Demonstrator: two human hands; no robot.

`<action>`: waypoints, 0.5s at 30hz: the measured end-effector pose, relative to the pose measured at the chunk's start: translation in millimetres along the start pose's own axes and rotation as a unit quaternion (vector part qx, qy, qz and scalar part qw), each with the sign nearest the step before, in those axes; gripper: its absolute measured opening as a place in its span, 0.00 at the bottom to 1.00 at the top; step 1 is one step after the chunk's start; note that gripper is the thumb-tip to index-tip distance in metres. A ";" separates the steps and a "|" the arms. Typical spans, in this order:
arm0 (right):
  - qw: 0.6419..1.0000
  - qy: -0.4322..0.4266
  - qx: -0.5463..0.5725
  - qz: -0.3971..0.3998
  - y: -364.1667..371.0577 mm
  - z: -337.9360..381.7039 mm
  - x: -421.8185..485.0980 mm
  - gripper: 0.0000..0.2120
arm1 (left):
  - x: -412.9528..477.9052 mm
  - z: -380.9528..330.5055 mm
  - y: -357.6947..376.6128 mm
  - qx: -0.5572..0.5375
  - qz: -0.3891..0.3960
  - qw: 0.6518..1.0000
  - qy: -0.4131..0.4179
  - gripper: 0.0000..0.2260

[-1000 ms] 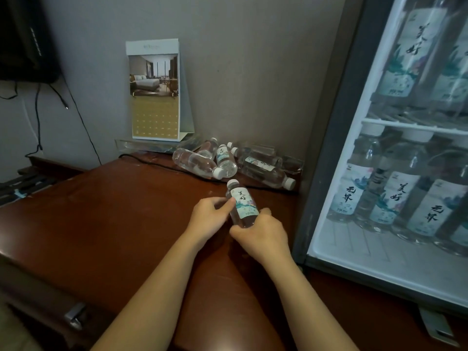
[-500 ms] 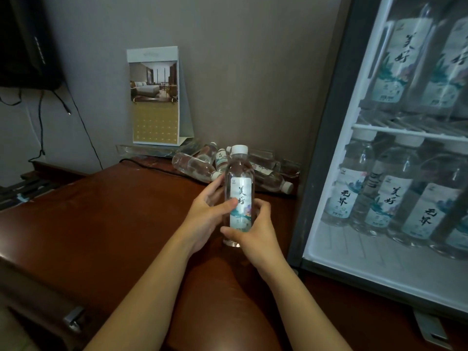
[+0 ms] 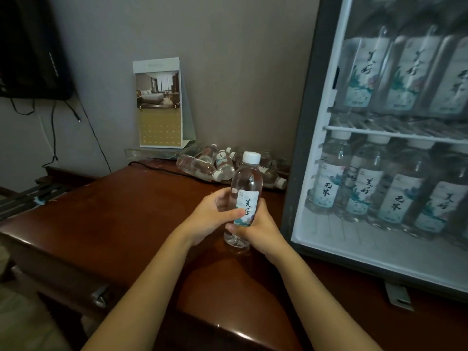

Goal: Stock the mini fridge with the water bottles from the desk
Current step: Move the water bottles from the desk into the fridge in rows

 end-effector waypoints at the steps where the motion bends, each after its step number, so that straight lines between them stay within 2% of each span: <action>1: 1.000 0.002 -0.010 0.007 1.0 3.2 -7.3 0.35 | -6.1 -4.7 2.0 0.011 0.003 1.000 -0.008 0.18; 7: 0.995 0.012 -0.100 0.000 -3.7 20.0 -63.3 0.37 | -45.1 -34.1 27.8 0.049 0.048 0.997 -0.032 0.14; 15: 0.996 -0.037 -0.049 -0.063 -39.2 41.3 -160.3 0.28 | -62.8 -77.3 103.4 0.069 0.109 0.992 0.017 0.15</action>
Point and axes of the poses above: each hand's wrist, its own x-axis towards the middle knuckle, its own y-axis out of the palm, z = x × y, the point moved 2 cm from there along x, towards the middle knuckle, and after that the axes turned 10 degrees about z, right-handed, at the moved point
